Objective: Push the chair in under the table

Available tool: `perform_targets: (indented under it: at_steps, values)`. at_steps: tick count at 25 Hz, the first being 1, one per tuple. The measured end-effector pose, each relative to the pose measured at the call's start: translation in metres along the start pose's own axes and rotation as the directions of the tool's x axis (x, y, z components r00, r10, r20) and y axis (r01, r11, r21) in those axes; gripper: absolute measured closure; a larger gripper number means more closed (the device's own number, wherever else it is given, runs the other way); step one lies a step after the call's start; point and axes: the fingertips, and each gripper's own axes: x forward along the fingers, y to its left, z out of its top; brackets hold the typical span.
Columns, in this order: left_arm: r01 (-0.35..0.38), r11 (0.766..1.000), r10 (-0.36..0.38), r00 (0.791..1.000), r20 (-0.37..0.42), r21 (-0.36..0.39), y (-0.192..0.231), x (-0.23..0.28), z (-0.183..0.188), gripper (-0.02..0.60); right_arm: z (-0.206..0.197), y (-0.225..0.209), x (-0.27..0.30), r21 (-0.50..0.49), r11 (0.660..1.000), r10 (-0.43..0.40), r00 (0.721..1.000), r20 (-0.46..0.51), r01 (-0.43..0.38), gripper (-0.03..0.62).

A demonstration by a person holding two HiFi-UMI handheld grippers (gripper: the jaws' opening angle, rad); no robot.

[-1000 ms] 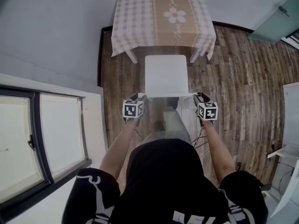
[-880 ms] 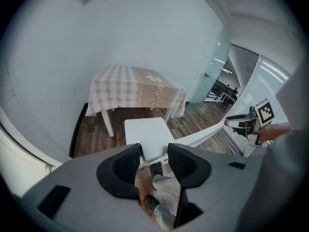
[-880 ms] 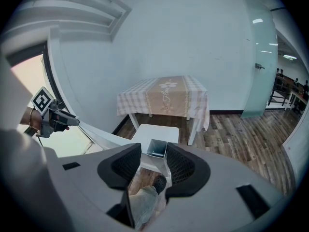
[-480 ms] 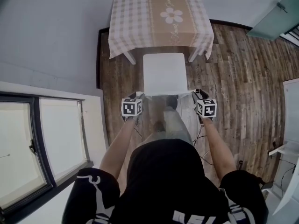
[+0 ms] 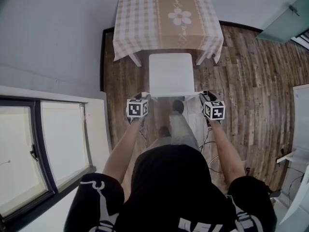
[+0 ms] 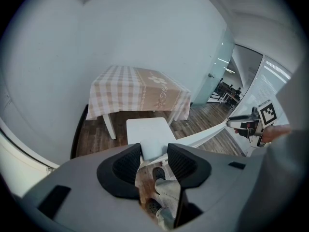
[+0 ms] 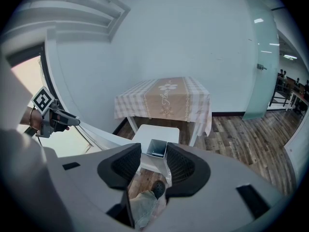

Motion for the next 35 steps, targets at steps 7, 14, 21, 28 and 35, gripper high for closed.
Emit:
perform_targets:
  at_steps: [7,14,21,28,35]
  values:
    - [0.001,1.0,-0.001,1.0,0.002,-0.004,0.004,0.008,0.011,0.4,0.01,-0.006,0.011,-0.001,1.0,-0.002,1.0,-0.003,0.002,0.425]
    - [-0.005,1.0,0.005,1.0,0.007,-0.005,0.008,0.014,0.024,0.4,0.021,-0.01,0.019,-0.003,1.0,-0.003,1.0,-0.003,0.003,0.425]
    - [-0.008,1.0,0.008,1.0,0.011,-0.008,0.011,0.02,0.031,0.402,0.028,-0.013,0.026,-0.002,1.0,0.003,1.0,0.011,-0.003,0.425]
    - [-0.024,1.0,0.024,1.0,0.015,-0.015,0.019,0.027,0.044,0.403,0.038,-0.016,0.036,0.0,1.0,0.001,1.0,0.015,-0.001,0.424]
    - [-0.018,0.999,0.019,1.0,0.021,-0.027,0.024,0.035,0.055,0.403,0.047,-0.02,0.047,0.008,1.0,-0.002,1.0,0.018,0.002,0.425]
